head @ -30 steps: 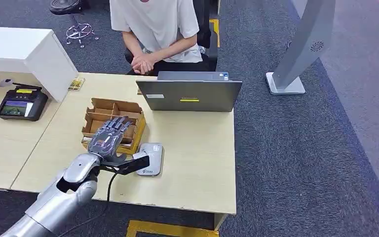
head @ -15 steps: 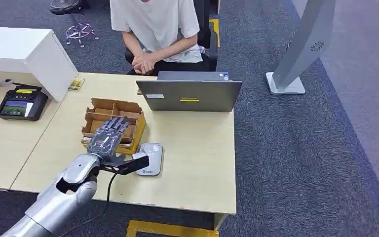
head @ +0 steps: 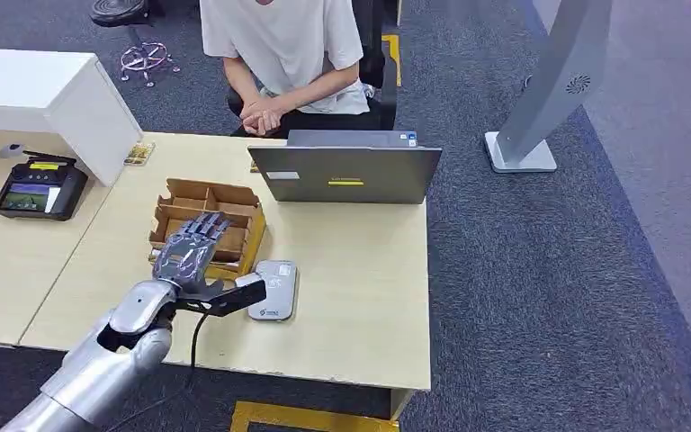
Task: Pass the card to the sensor for recognition and then transmit it.
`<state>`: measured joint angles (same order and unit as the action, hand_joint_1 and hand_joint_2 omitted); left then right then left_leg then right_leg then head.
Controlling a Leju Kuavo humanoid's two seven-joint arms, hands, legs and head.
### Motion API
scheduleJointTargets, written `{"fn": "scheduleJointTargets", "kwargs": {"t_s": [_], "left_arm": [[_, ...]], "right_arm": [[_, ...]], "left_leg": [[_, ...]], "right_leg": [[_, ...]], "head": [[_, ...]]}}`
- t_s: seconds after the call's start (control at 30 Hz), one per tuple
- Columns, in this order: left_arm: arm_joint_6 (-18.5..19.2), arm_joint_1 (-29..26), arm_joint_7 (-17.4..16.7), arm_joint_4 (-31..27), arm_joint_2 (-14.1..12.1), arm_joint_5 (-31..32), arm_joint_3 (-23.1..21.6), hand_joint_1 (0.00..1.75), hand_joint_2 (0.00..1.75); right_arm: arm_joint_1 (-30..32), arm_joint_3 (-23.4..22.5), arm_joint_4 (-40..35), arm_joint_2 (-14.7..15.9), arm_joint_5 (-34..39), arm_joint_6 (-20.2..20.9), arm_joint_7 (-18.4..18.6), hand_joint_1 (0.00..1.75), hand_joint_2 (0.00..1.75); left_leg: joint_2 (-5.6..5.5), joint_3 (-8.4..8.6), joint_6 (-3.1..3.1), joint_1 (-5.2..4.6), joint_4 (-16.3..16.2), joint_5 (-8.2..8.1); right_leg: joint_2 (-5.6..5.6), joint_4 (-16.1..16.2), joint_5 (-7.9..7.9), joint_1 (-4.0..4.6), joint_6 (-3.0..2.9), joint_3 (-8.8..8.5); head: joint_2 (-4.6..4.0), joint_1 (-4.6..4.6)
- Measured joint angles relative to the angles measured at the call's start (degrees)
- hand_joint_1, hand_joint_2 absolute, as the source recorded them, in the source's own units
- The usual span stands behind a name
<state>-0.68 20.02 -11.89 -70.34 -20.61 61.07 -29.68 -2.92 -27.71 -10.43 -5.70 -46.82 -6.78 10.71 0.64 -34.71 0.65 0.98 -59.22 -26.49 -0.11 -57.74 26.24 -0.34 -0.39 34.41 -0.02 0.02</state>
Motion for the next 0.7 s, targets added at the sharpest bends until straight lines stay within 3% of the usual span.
{"fn": "scheduleJointTargets", "kwargs": {"t_s": [0.7], "left_arm": [[-0.1,-0.8,-0.6,0.8,-0.1,0.3,2.5,0.0,1.75]], "right_arm": [[0.0,-0.9,0.0,0.0,-0.6,0.0,0.0,0.0,1.75]], "left_leg": [[-0.01,-0.01,0.0,0.0,0.0,0.0]], "right_leg": [[-0.01,0.0,0.0,0.0,0.0,0.0]], "head": [[0.0,0.02]]}}
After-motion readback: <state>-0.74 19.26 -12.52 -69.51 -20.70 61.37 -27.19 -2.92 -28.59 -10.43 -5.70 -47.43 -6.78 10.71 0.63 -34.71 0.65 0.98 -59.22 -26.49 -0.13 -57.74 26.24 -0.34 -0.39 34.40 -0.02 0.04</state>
